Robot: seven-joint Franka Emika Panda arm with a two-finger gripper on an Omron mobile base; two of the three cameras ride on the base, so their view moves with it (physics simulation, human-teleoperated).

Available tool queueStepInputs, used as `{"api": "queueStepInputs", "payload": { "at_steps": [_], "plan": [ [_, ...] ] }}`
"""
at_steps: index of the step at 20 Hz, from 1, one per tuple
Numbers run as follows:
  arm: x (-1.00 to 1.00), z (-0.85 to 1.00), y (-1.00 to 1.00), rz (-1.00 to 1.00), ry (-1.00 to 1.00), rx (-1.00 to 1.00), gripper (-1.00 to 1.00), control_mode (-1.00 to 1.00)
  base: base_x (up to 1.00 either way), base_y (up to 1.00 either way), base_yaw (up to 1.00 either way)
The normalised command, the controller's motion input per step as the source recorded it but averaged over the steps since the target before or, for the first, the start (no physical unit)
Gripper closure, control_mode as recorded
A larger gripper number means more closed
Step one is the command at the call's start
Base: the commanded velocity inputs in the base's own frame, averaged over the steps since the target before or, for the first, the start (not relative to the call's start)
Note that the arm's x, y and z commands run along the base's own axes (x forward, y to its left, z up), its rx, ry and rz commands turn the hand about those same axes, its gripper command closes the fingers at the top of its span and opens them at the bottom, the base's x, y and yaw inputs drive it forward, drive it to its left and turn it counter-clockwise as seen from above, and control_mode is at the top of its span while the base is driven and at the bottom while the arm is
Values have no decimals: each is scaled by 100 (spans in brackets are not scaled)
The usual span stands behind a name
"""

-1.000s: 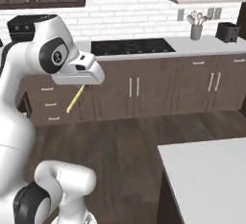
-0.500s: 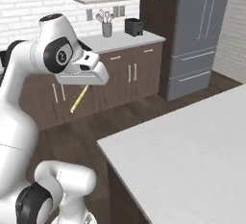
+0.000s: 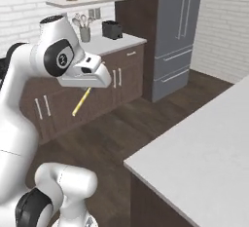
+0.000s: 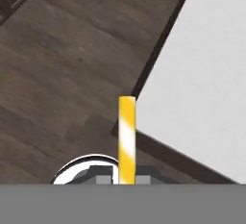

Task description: Take a straw from the drawer in front and place it inside the glass cup on the dining counter.

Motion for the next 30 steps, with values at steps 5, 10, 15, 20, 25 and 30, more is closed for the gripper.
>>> {"api": "queueStepInputs", "payload": {
  "at_steps": [5,10,15,20,25,30],
  "plan": [
    [0,0,0,0,0,0,100,100,68,97,-35],
    [0,0,0,0,0,0,100,100,100,64,-28],
    [0,0,0,0,0,0,100,100,100,52,-32],
    [0,0,0,0,0,0,100,100,100,31,-40],
    [0,0,0,0,0,0,100,100,100,3,-40],
    [0,0,0,0,0,0,100,100,100,0,-37]
  ]
}}
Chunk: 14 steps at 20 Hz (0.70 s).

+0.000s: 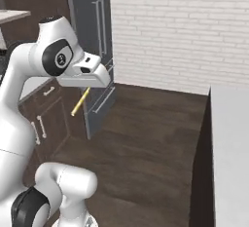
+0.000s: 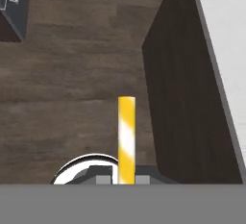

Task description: Take a straw from the drawer in front and place it inside the glass cup on the dining counter.

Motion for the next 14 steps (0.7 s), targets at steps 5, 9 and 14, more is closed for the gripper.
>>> {"api": "queueStepInputs", "payload": {
  "at_steps": [5,9,14],
  "plan": [
    [0,0,0,0,0,0,100,100,100,8,-36],
    [0,0,0,0,0,0,100,100,100,18,-35],
    [0,0,0,0,0,0,100,100,100,24,-34]
  ]
}}
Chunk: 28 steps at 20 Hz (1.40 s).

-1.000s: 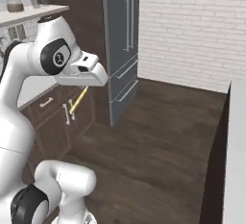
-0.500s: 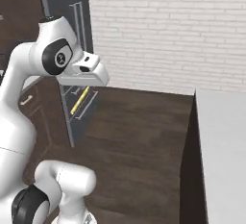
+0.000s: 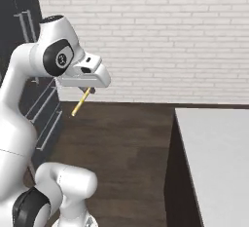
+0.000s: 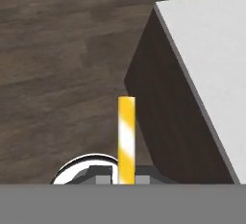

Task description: Take a straw from the drawer in front and place it inside the glass cup on the dining counter.

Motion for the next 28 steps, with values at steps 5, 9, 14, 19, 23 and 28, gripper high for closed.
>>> {"api": "queueStepInputs", "payload": {
  "at_steps": [5,9,14,19,23,28],
  "plan": [
    [0,0,0,0,0,0,100,100,100,33,-34],
    [0,0,0,0,0,0,100,100,100,38,-36],
    [0,0,0,0,0,0,100,100,100,35,-39],
    [0,0,0,0,0,0,100,100,100,27,-43],
    [0,0,0,0,0,0,100,100,100,26,-46],
    [0,0,0,0,0,0,100,100,99,16,-49]
  ]
}}
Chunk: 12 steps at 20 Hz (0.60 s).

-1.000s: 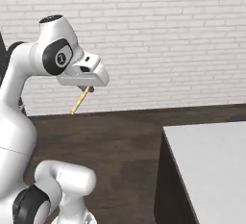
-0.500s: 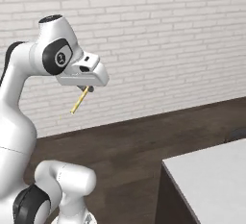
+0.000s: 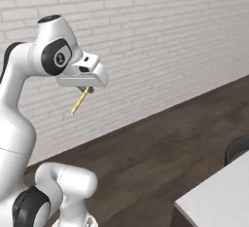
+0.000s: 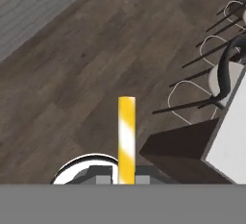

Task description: Take a straw from the drawer in front and place it inside the glass cup on the dining counter.

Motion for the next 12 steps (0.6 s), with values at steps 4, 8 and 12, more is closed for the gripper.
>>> {"api": "queueStepInputs", "payload": {
  "at_steps": [4,8,12],
  "plan": [
    [0,0,0,0,0,0,100,100,89,11,-53],
    [0,0,0,0,0,0,100,100,82,11,-55],
    [0,0,0,0,0,0,100,100,80,11,-56]
  ]
}}
